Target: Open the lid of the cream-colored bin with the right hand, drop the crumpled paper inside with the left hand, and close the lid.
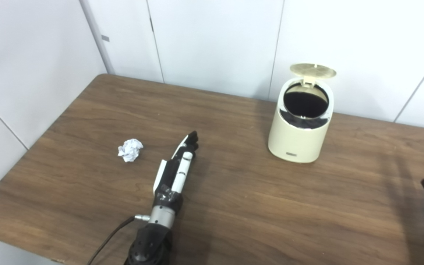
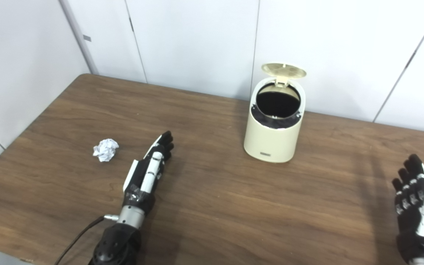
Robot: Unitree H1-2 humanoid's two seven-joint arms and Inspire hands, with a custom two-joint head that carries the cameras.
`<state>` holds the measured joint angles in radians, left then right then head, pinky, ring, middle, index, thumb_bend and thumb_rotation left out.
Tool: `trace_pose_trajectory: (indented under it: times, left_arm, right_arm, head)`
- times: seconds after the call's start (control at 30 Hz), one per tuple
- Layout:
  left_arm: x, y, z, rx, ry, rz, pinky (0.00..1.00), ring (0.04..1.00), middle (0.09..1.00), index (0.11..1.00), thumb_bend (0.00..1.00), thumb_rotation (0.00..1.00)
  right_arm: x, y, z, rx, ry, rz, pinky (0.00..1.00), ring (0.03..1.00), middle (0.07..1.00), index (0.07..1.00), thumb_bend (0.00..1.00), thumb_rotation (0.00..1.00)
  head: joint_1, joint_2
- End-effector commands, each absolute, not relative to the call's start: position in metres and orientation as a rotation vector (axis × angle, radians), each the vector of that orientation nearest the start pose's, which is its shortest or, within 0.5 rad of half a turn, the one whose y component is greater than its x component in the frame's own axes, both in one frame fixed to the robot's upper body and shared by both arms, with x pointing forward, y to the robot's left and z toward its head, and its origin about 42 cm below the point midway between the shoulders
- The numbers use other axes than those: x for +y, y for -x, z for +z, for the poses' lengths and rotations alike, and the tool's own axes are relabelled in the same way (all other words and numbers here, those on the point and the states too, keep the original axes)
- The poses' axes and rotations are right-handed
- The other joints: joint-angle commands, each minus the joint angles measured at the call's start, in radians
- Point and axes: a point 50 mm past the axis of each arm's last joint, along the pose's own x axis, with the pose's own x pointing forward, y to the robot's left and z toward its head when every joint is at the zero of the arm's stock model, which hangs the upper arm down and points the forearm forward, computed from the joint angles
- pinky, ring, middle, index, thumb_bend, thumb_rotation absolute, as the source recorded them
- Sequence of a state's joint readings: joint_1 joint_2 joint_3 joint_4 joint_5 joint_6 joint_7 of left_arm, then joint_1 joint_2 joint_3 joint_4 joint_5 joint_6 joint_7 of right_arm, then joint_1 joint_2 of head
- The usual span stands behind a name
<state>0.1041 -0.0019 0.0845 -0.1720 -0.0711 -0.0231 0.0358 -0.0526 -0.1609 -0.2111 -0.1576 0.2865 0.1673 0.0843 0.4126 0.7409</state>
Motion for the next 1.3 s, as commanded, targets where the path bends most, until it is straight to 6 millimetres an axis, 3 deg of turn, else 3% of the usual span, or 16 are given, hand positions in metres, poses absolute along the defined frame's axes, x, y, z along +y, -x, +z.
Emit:
trace_pose_trajectory:
  times: [0.0,0.17,0.47,0.83,0.97,1.27]
  left_arm:
    - [0.236,-0.253,0.131,-0.156,0.052,0.133,0.98,0.963,0.965,0.961,0.47,0.86]
    - [0.236,-0.251,0.133,-0.149,0.036,0.13,1.0,0.977,0.974,0.97,0.51,0.83]
    - [0.244,-0.251,0.141,-0.144,-0.076,0.149,1.0,0.969,0.954,0.96,0.59,0.62]
    - [0.262,-0.258,0.175,-0.23,-0.186,0.175,0.97,0.974,0.948,0.951,0.73,0.42]
    - [0.269,-0.259,0.189,-0.254,-0.27,0.186,0.94,0.946,0.938,0.944,0.76,0.41]
    - [0.291,-0.262,0.215,-0.304,-0.447,0.235,1.0,0.983,0.945,0.939,0.79,0.37]
  right_arm:
    - [-0.306,-0.298,0.177,-0.159,-0.099,-0.054,1.0,0.997,0.984,0.94,0.54,1.0]
    - [-0.302,-0.297,0.182,-0.151,-0.097,-0.059,1.0,1.0,0.986,0.938,0.56,0.99]
    - [-0.299,-0.295,0.183,-0.145,-0.088,-0.055,1.0,1.0,0.997,0.95,0.54,1.0]
    - [-0.297,-0.295,0.179,-0.14,-0.119,-0.043,1.0,1.0,0.991,0.949,0.49,1.0]
    - [-0.295,-0.294,0.18,-0.144,-0.124,-0.039,1.0,1.0,0.99,0.947,0.48,1.0]
    - [-0.297,-0.293,0.175,-0.138,-0.137,-0.035,1.0,1.0,0.986,0.95,0.49,0.98]
  head:
    - [0.0,0.001]
    - [-0.002,-0.002]
    - [-0.01,-0.013]
    - [-0.021,-0.021]
    - [-0.022,-0.022]
    - [-0.024,-0.023]
